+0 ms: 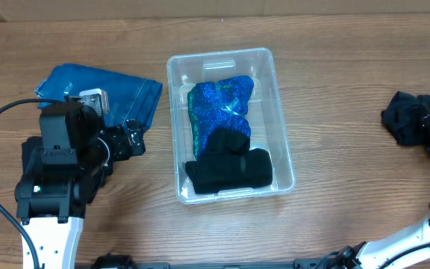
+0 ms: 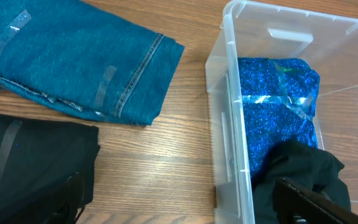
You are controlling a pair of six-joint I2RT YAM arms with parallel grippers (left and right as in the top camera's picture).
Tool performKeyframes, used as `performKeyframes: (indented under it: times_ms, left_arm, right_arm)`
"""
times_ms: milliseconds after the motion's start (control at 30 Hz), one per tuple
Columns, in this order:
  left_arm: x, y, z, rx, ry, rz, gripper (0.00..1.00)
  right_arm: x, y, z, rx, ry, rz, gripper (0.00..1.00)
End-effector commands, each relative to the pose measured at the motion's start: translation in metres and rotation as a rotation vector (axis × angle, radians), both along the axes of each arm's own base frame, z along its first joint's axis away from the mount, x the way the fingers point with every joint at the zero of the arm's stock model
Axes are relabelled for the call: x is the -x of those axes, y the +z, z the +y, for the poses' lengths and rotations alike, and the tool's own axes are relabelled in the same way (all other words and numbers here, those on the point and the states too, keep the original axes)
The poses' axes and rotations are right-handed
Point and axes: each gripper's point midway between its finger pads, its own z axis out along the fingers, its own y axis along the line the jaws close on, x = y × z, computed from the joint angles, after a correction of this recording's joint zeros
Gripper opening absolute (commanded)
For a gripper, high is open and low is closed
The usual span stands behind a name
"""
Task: Pack container
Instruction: 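Lower the black garment into the bin beside the blue fabric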
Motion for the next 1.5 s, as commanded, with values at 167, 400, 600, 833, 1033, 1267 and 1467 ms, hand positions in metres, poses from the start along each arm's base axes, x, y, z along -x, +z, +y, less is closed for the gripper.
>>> performKeyframes:
  times_ms: [167, 400, 600, 833, 1033, 1267, 1467]
  left_arm:
    - [-0.003, 0.009, 0.002, -0.014, -0.005, -0.026, 1.00]
    - [-0.003, 0.009, 0.002, -0.014, -0.005, -0.025, 1.00]
    - [-0.001, 0.007, 0.002, -0.014, -0.005, -0.014, 1.00]
    - [0.000, 0.005, 0.002, -0.014, -0.005, -0.006, 1.00]
    - [0.001, 0.005, 0.002, -0.014, -0.005, -0.002, 1.00]
    - [0.002, 0.003, 0.002, -0.014, -0.005, 0.007, 1.00]
    - [0.003, 0.002, 0.002, -0.014, -0.005, 0.012, 1.00]
  right_arm:
    - [-0.057, 0.035, 0.042, -0.098, 0.213, -0.281, 0.04]
    - [-0.070, 0.225, 0.137, 0.167, 0.497, -0.560, 0.04]
    - [-0.021, 0.298, 0.351, 0.322, 1.060, -0.680, 0.04]
    - [0.008, 0.263, 0.519, 0.189, 1.250, -0.566, 0.04]
    - [0.030, 0.167, 0.582, 0.131, 1.654, -0.450, 0.04]
    - [0.014, 0.126, 0.560, 0.456, 1.802, -0.375, 0.04]
    - [-0.033, 0.194, 0.578, 0.379, 1.511, -0.526, 0.04]
